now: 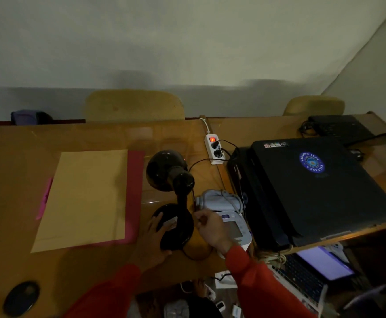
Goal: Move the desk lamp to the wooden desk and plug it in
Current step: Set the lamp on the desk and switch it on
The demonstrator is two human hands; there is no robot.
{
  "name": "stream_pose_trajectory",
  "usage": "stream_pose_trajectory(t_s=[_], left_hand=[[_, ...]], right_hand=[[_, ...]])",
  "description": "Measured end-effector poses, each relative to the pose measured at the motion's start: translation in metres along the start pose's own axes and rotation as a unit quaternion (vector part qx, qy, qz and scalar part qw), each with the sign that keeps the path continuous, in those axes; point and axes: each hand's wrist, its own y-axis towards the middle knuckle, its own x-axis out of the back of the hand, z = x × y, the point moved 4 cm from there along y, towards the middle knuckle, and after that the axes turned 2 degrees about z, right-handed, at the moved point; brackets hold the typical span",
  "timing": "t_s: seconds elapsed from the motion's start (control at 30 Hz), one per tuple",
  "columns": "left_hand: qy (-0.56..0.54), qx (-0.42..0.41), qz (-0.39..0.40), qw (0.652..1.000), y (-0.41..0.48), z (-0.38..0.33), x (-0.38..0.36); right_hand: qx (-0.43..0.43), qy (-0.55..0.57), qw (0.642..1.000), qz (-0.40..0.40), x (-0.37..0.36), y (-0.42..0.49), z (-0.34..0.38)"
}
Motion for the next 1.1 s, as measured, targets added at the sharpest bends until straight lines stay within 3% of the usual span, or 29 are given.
stream_pose_trajectory(t_s=[0.23,0.57,1.1], left_hand=[[-0.017,0.002,-0.039,0.999,-0.006,-0.009,-0.005],[-0.073,-0.019,-0.034,0.997,-0.024,-0.025,-0.019],[-0.116,0.003,-0.043,0.992,-0.036,-0.021,-0.012]], right_hand=[[-0.02,-0.075,0.993,0.093,-0.047,-0.051,-0.017],[-0.029,-0.065,0.997,-0.022,-0.042,-0.059,-0.026],[-0.004,-0.051,0.998,-0.024,-0.045,-0.063,-0.027]])
